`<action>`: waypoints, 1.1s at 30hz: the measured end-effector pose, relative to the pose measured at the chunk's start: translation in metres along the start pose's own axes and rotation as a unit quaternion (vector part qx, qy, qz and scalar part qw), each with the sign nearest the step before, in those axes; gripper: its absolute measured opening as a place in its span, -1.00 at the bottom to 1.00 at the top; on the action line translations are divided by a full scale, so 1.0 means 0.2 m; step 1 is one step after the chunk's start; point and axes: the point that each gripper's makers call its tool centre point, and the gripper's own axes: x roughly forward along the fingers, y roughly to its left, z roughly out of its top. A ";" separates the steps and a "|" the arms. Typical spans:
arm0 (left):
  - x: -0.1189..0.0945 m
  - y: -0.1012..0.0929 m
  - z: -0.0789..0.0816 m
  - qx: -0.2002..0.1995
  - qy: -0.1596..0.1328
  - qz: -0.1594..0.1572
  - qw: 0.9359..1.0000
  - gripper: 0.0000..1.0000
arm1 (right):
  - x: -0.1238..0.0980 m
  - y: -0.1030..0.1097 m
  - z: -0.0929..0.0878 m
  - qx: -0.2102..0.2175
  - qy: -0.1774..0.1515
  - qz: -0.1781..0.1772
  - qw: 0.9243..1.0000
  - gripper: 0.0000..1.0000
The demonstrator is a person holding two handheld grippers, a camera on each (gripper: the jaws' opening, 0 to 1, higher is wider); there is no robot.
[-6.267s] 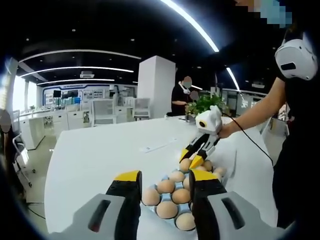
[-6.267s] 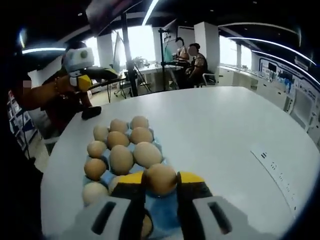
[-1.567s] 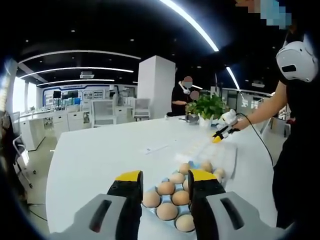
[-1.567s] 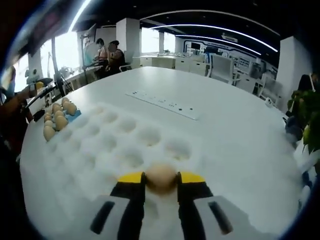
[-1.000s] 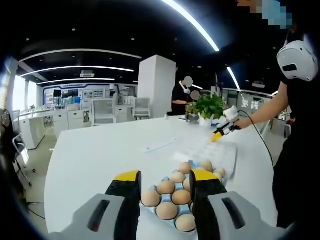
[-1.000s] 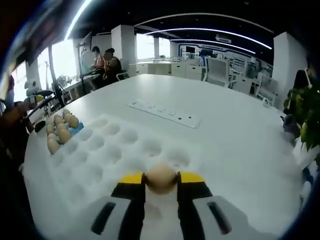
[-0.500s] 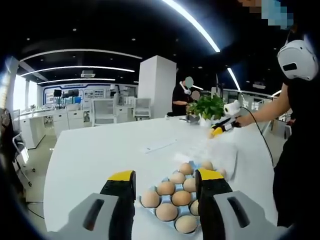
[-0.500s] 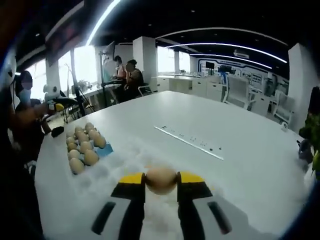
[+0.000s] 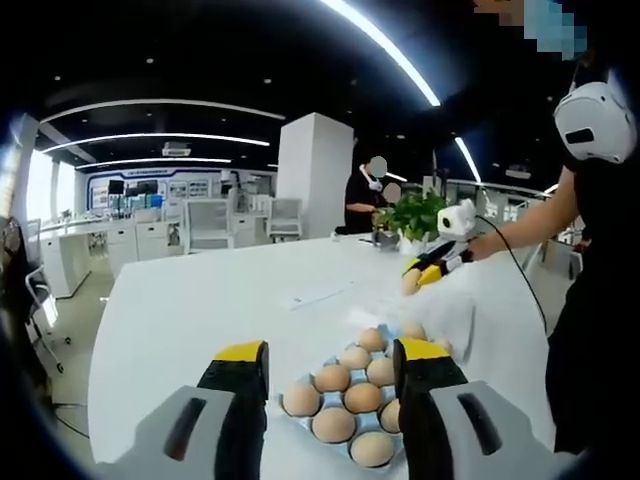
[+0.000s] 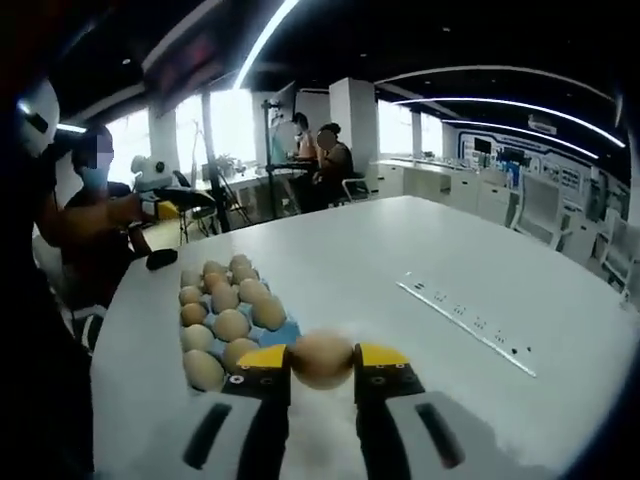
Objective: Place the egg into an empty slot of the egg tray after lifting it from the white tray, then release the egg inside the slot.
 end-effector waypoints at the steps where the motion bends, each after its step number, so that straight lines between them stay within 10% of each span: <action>1: 0.00 0.00 0.00 0.006 0.002 0.001 1.000 0.05 | 0.02 0.01 0.00 -0.006 0.003 0.003 1.000 -0.52; 33: 0.02 -0.01 0.00 -0.003 -0.001 -0.003 1.000 0.11 | 0.41 0.15 -0.14 -0.115 0.103 0.091 0.984 -0.52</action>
